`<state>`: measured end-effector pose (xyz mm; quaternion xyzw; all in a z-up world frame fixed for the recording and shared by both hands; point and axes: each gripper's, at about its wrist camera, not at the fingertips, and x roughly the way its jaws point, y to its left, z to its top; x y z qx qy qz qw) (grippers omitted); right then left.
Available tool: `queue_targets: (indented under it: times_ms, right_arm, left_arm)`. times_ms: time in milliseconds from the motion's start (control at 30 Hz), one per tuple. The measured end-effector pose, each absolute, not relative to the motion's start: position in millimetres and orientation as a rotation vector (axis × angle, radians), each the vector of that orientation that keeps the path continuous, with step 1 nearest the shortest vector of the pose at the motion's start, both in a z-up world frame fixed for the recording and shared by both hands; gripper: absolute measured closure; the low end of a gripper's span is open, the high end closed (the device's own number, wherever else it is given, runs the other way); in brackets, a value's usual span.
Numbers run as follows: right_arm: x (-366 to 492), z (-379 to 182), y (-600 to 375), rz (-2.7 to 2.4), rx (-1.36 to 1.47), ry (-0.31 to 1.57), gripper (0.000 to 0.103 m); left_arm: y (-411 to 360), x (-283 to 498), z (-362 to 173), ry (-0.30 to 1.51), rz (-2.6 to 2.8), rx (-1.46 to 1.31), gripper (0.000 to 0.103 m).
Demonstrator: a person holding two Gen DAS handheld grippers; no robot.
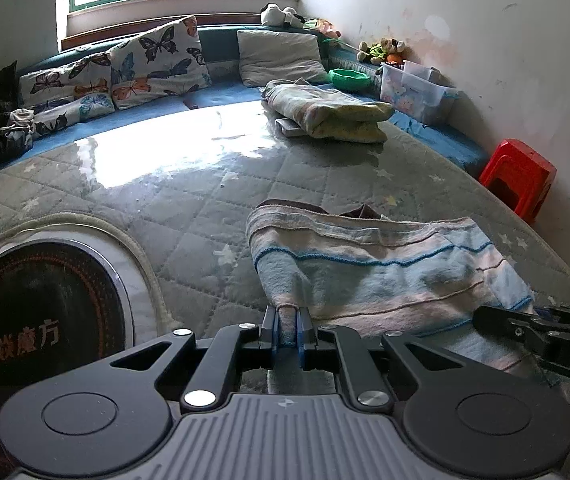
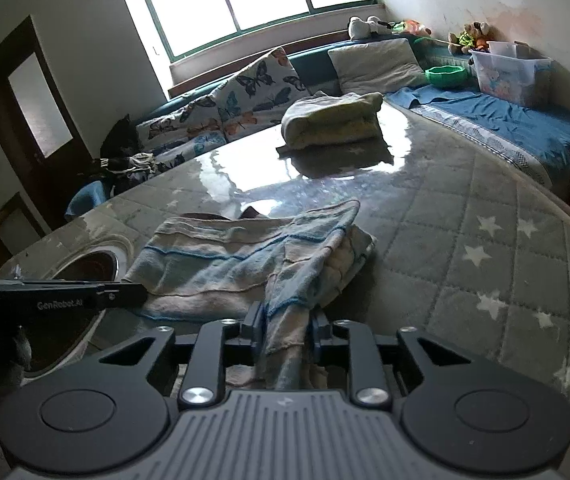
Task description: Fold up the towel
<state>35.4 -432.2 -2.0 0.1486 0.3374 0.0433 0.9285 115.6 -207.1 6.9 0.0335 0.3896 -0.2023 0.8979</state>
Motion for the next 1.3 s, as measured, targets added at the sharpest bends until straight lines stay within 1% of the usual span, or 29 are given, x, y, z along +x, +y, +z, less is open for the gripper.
queue_targets:
  times_ms: [67,333,400,500,633,733,867,967,1100,1200,1300]
  right_arm:
    - [31,-2,-435,0.077,0.308,0.687,0.076]
    - [12,-9,-448,0.071,0.338,0.692,0.075]
    - [10,-11,-450,0.069,0.348,0.699,0.071]
    - [10,-8,-451,0.066,0.340,0.699,0.070]
    - [18,8,-448,0.063,0.299,0.656,0.070]
    - [30,20,-445,0.062,0.267,0.618,0.070]
    - [51,24,-434,0.097,0.227,0.618,0.070]
    - [65,18,-423,0.123,0.190,0.646,0.070]
    - [79,3,-412,0.119,0.136,0.690,0.070]
    - [84,-5,-415,0.111,0.144,0.714,0.070]
    - [85,-2,-417,0.114,0.147,0.715,0.070]
  left_arm:
    - [-207,116,6,0.808,-0.418,0.068,0.093]
    - [-204,115,3,0.815,-0.414,0.053,0.093]
    - [-203,115,2,0.819,-0.414,0.050,0.092]
    - [-201,115,2,0.820,-0.414,0.048,0.090]
    - [-198,116,2,0.826,-0.411,0.035,0.089]
    - [-196,117,2,0.829,-0.403,0.028,0.086]
    - [-194,116,2,0.828,-0.400,0.019,0.086]
    - [-191,116,2,0.829,-0.399,0.013,0.083]
    - [-187,119,1,0.832,-0.394,0.009,0.074]
    - [-183,121,1,0.834,-0.393,0.001,0.070]
    - [-182,124,5,0.822,-0.391,-0.001,0.070]
